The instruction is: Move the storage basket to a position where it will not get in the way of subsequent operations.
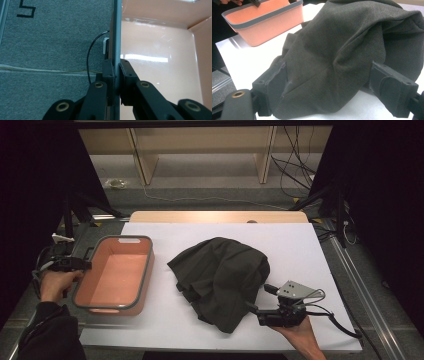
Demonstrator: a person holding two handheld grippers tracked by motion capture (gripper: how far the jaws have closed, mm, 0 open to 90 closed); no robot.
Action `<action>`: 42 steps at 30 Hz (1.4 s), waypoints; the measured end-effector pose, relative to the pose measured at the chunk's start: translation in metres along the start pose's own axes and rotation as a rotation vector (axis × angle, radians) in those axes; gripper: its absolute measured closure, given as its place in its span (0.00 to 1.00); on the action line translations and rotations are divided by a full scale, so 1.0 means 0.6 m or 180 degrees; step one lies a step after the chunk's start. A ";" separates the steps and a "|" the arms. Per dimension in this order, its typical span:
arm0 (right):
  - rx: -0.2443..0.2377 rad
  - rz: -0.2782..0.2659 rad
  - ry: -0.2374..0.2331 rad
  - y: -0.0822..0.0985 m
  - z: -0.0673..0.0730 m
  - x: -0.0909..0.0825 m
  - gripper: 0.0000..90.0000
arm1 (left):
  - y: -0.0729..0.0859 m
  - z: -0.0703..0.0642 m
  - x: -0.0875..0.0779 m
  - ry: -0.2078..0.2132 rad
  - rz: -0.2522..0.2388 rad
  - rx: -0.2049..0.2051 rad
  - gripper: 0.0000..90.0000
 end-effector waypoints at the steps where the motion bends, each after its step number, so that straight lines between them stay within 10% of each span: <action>1: 0.0001 0.0000 -0.0001 0.000 0.000 0.000 0.19 | -0.001 -0.002 0.001 -0.0005 -0.0005 0.0001 0.93; 23: 0.0001 0.0017 0.0009 0.000 0.000 0.000 0.19 | -0.002 -0.021 0.008 0.0062 -0.0039 0.0097 0.91; 42: 0.0034 0.0051 0.0048 0.001 0.000 0.003 0.19 | -0.019 -0.087 -0.032 0.0108 -0.0267 0.0288 0.36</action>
Point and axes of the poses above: each handheld gripper's, and its own axes: x roughly forward along the jaws, y roughly out of its underside, z roughly to its left, the point moved 1 cm from there along x, roughly forward along the jaws, and after that the axes turned 7 degrees about -x, right-handed, at the moved point
